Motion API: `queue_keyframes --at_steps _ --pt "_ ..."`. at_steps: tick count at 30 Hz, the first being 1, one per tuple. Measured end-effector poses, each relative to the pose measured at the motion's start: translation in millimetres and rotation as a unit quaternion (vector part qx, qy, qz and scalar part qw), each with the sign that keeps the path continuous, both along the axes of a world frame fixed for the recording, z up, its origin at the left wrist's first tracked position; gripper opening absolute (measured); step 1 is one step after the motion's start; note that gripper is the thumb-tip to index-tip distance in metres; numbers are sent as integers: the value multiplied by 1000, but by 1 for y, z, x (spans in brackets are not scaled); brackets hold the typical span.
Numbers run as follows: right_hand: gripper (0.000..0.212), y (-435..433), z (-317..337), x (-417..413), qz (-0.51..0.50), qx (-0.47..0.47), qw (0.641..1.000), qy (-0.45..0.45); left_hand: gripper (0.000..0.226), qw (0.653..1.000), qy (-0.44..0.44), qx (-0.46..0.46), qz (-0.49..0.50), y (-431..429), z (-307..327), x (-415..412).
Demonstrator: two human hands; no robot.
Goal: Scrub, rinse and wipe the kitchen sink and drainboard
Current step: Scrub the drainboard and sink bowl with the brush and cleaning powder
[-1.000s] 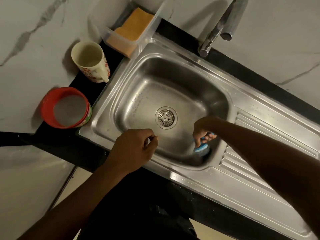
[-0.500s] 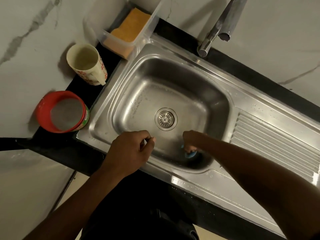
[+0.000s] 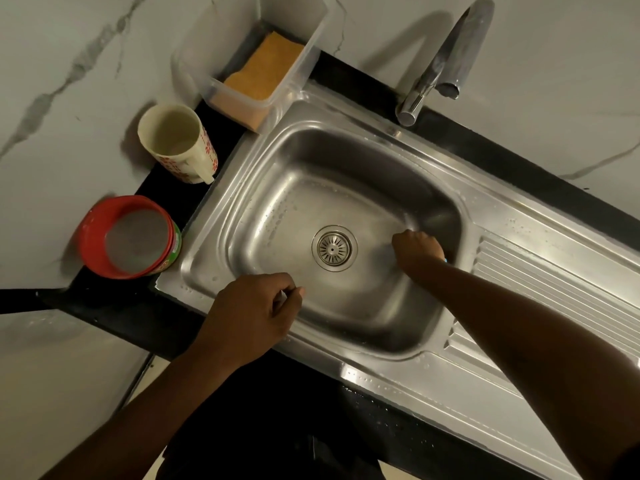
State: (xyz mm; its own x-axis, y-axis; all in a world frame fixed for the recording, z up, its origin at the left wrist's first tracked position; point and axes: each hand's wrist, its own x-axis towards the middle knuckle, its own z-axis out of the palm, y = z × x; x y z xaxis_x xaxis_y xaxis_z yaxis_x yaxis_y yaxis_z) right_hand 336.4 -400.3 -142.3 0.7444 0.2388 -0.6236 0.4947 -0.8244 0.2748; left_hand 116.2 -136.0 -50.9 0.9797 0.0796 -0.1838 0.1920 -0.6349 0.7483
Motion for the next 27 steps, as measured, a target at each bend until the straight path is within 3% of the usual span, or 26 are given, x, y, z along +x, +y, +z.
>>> queue_keyframes --at_steps 3,6,8,11,14,16,21,25,27 --pt "31 5 -6 -25 -62 26 997 38 36 1000 -1 4 0 -1 0 1" --pt "37 12 -12 -59 -70 26 982 172 34 1000 -3 6 -8 -3 -1 5" --pt "38 11 -18 -73 -78 13 974 212 33 1000 -3 0 -14 -6 0 7" --pt "39 16 -25 -59 -182 92 970 136 31 1000 -8 9 -27 -8 -1 10" --pt "61 20 -21 -37 -418 201 886 27 31 999 -10 14 -38 -9 0 13" --pt "63 19 -24 -36 -503 235 831 -33 31 999 -10 15 -46 -10 2 15" --pt "59 27 -40 -80 -528 267 806 -31 30 998 -5 13 -54 -3 2 21" --pt "52 31 -50 -101 -620 233 748 35 26 997 -4 -5 -74 1 4 29" --pt "56 25 -54 -97 -614 222 757 23 26 996 -9 -5 -85 5 4 32"
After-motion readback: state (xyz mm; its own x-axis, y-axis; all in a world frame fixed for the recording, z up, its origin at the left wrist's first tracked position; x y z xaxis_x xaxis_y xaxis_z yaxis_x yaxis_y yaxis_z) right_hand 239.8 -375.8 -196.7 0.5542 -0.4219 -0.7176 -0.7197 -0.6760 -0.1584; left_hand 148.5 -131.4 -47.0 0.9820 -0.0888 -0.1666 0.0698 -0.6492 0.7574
